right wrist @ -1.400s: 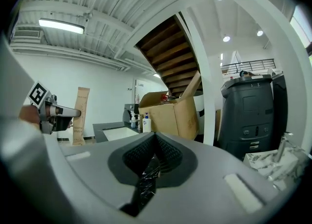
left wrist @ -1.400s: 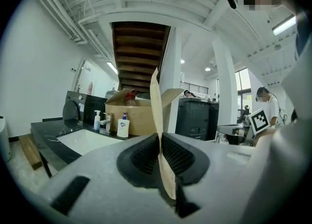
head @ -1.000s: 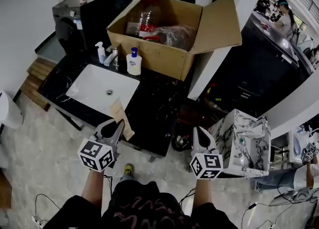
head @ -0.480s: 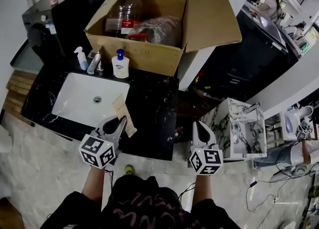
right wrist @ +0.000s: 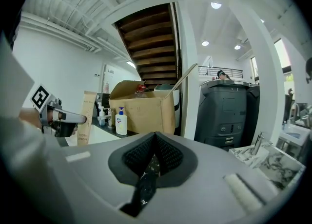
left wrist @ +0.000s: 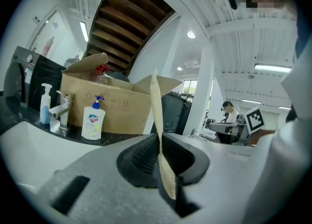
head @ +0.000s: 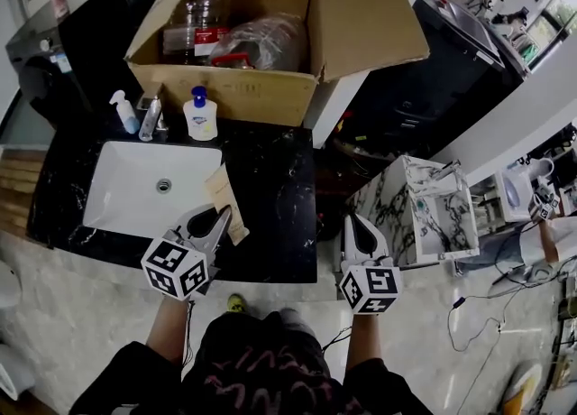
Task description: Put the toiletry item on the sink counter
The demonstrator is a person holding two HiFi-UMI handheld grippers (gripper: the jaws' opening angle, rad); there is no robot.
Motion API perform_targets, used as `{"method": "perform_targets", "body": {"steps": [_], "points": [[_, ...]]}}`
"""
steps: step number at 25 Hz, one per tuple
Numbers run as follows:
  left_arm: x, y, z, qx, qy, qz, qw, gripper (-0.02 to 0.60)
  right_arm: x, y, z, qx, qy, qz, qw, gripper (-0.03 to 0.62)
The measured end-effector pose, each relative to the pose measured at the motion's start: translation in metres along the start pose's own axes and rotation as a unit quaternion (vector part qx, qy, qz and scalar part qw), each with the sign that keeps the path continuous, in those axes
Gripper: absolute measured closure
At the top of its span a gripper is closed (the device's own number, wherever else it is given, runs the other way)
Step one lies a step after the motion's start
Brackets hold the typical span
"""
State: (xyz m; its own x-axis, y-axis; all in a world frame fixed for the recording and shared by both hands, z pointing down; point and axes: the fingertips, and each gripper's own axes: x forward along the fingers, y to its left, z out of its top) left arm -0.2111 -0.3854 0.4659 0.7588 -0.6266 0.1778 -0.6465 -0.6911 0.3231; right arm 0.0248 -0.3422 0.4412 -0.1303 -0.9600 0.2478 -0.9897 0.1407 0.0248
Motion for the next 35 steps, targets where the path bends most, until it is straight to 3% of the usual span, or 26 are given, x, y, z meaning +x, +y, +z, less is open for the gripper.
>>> {"method": "perform_targets", "body": {"steps": [14, 26, 35], "points": [[0.002, -0.006, -0.004, 0.000, 0.017, 0.004, 0.9999, 0.557, 0.002, 0.001, -0.001, 0.014, -0.011, 0.012, 1.000, 0.582], [0.033, -0.017, 0.007, 0.023, 0.024, 0.010, 0.9994, 0.556, 0.019, -0.028, 0.011, 0.028, -0.040, 0.022, 0.999, 0.582], [0.058, -0.029, -0.017, 0.022, 0.057, 0.001, 0.9981, 0.555, 0.023, -0.048, -0.005, 0.039, -0.037, 0.025, 0.998, 0.582]]}}
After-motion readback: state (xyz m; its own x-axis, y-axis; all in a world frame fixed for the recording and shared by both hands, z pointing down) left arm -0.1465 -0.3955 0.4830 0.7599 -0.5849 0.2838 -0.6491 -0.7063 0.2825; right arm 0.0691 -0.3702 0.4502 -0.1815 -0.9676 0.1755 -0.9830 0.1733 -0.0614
